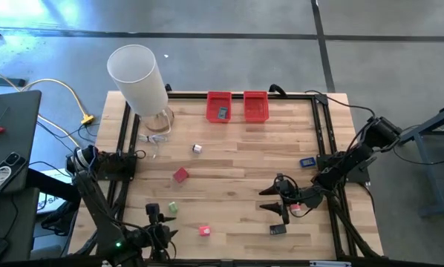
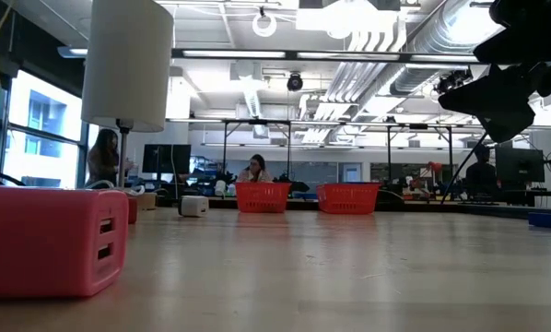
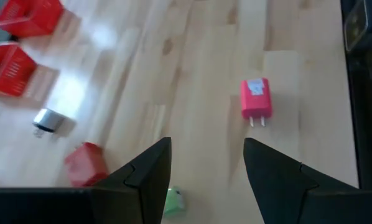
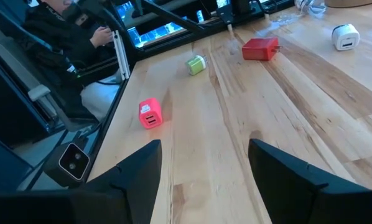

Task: Pick & Place Office items
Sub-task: Put the green charger adapter into the right red bin

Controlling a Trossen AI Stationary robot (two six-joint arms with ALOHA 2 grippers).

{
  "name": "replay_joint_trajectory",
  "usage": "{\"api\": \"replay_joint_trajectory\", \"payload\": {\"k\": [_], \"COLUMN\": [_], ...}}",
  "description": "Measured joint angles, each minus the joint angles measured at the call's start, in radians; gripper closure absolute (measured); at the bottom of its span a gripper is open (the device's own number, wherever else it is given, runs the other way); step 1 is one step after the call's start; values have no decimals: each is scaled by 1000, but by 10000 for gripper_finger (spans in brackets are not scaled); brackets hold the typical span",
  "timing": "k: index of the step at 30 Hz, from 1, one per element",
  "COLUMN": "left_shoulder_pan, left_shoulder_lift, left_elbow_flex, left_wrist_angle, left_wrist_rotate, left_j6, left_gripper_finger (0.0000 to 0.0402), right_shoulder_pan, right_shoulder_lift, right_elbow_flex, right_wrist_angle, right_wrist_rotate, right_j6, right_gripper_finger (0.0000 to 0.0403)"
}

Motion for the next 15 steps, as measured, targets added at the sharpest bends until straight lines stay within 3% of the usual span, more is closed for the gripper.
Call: {"api": "replay_joint_trajectory", "payload": {"k": [7,15], "left_shoulder_pan": [-3,-40], "left_shoulder_lift": [0,0], "left_elbow_flex": [-115,-246], "left_wrist_angle": [212,273], "left_wrist_rotate": [24,45], "left_j6": [39,-227], "left_gripper_finger": [211,211], "right_shoulder_pan": [0,0], "right_shoulder_lift": [0,0], "right_elbow_flex": [0,0], "right_wrist_angle": [-1,-9], "right_wrist_rotate": [0,0], "right_j6": [-1,-1], "right_gripper_finger": [174,174]}}
